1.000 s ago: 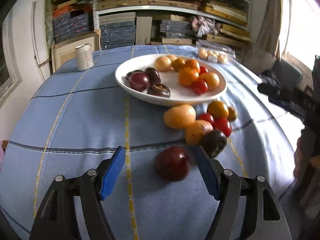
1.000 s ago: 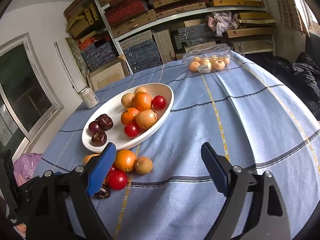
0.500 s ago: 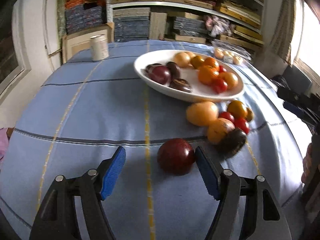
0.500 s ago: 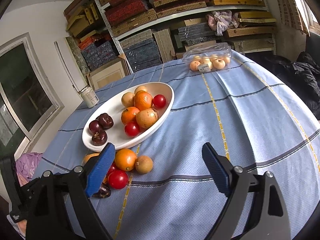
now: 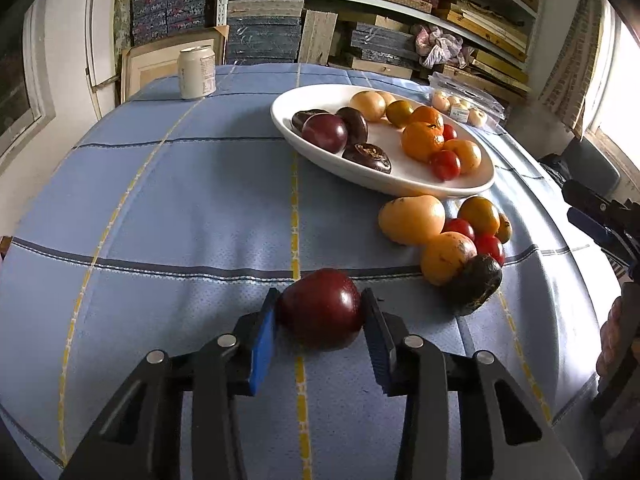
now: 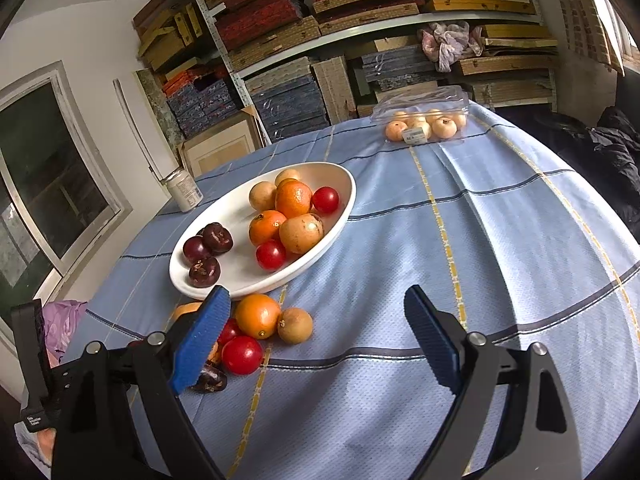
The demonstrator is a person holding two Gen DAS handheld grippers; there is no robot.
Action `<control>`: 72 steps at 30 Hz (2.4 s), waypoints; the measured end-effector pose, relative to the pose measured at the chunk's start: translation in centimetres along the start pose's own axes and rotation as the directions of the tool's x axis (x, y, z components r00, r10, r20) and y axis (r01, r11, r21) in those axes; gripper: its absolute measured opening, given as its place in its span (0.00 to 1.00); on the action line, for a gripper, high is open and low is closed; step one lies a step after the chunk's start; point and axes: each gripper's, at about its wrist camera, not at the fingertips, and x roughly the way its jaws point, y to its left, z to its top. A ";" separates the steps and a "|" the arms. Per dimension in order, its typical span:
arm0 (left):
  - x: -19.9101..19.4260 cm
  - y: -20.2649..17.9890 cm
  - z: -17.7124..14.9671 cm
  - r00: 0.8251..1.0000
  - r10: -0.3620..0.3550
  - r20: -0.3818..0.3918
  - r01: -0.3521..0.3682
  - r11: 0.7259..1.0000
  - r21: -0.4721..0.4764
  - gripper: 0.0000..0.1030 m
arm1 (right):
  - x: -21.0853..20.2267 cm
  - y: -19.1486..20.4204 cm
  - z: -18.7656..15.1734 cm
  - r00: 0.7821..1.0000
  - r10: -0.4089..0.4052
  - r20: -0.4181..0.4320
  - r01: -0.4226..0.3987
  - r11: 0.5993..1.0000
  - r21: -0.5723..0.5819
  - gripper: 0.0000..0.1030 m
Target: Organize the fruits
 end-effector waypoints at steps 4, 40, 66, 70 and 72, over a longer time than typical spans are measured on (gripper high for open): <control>-0.1 0.5 0.1 0.999 0.034 0.012 -0.034 0.999 -0.022 0.39 | 0.6 0.9 -0.6 0.999 0.008 -0.047 -0.010 0.998 -0.056 0.84; 0.2 0.7 0.3 0.998 0.059 -0.008 -0.059 0.998 -0.035 0.40 | 7.4 1.5 -1.2 0.968 -0.031 -0.248 0.007 0.995 -0.095 0.26; 0.7 -3.1 10.5 0.991 0.041 0.130 -0.044 0.999 0.017 0.39 | 4.8 7.1 3.3 0.994 0.044 -0.099 -0.065 0.972 -0.227 0.08; 3.1 -3.5 13.0 0.994 0.023 0.110 -0.021 1.000 -0.018 0.39 | 7.3 7.2 4.2 0.989 0.056 -0.139 -0.084 0.974 -0.210 0.13; 3.5 -3.8 12.9 0.994 0.002 0.106 0.000 1.000 -0.013 0.39 | 6.7 6.4 3.5 0.976 0.079 -0.203 -0.125 0.967 -0.222 0.42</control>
